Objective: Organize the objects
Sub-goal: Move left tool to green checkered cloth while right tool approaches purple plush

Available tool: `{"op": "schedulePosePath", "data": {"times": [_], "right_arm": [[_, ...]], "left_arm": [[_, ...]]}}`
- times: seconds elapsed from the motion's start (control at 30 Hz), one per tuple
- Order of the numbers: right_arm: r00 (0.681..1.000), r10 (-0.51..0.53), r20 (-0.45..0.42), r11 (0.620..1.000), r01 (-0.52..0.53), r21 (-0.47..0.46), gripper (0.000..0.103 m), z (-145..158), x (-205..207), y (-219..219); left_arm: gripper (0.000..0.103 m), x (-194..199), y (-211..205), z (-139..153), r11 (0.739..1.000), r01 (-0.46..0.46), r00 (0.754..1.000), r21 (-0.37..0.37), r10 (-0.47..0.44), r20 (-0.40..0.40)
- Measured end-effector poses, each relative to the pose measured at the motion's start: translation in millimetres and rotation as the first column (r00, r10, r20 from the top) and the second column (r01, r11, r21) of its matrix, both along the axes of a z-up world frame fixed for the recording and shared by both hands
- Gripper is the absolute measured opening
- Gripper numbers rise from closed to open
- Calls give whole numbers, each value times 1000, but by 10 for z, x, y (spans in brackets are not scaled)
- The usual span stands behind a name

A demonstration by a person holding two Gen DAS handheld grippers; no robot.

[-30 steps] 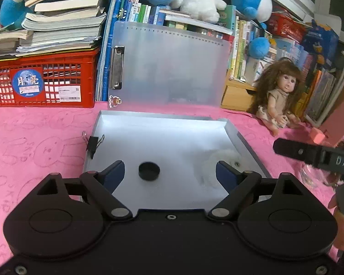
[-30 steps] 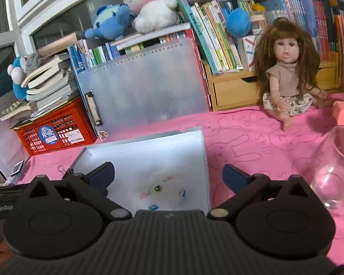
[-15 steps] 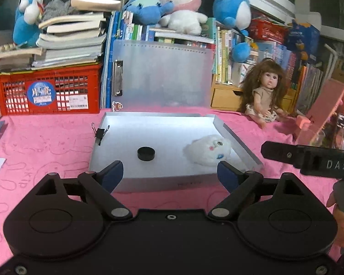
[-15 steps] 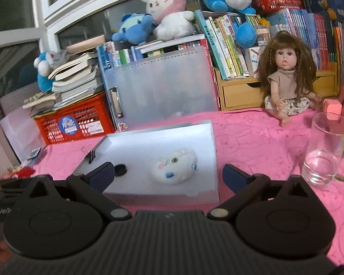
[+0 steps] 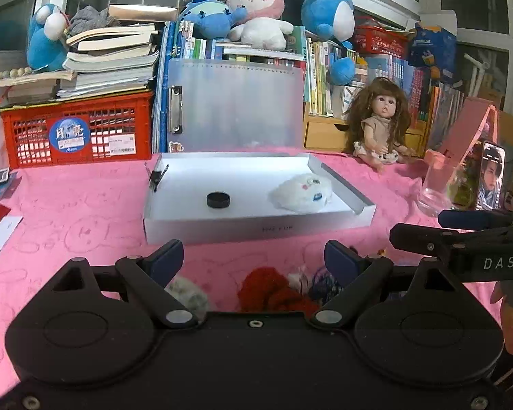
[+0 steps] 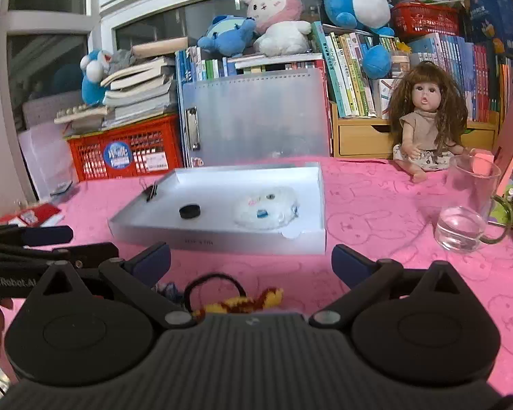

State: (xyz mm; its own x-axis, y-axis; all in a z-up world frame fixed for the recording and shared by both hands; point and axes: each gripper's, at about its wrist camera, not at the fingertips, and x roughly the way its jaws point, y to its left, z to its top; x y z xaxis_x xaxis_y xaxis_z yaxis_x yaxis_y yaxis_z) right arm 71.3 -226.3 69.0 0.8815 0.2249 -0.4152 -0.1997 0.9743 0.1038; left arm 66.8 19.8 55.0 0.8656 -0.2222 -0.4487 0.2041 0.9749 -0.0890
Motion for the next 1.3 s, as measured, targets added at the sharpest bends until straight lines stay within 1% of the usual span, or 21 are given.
{"op": "schedulePosePath", "data": {"times": [0.2,0.37,0.47,0.53,0.63,0.77,0.8,0.9,1.07,1.3], "right_arm": [[1000,-8,-13,998,7,-65,103,-116,-93,20],[999,-24,-23,997,23,-69,103,-161,-172,-60],[999,-47,-22,996,45,-77,103,-169,-203,-131],[998,-56,-24,995,54,-80,103,-175,-218,-168],[998,-58,-30,995,56,-80,100,-196,-235,-191],[998,-51,-40,993,46,-105,96,-241,-244,-151],[998,-48,-41,993,43,-113,94,-249,-247,-136],[998,-34,-45,991,28,-128,92,-277,-252,-87],[998,-32,-60,989,23,-144,91,-333,-235,-42],[995,-32,-95,993,21,-120,89,-397,-217,-74]], "left_arm": [[89,-196,79,-92,1000,-8,1000,24,8,14],[89,-394,198,-136,998,-33,999,44,31,44],[82,-461,291,-140,998,-43,998,35,41,43],[75,-491,359,-146,998,-52,998,20,51,39],[68,-485,439,-152,998,-69,997,-4,69,27],[65,-442,498,-146,996,-80,997,-29,80,13],[64,-426,500,-147,996,-82,997,-28,83,11],[61,-398,487,-159,996,-92,996,-19,92,7],[60,-356,477,-230,994,-105,994,-7,105,-11],[60,-321,511,-300,992,-125,992,0,125,-24]]}}
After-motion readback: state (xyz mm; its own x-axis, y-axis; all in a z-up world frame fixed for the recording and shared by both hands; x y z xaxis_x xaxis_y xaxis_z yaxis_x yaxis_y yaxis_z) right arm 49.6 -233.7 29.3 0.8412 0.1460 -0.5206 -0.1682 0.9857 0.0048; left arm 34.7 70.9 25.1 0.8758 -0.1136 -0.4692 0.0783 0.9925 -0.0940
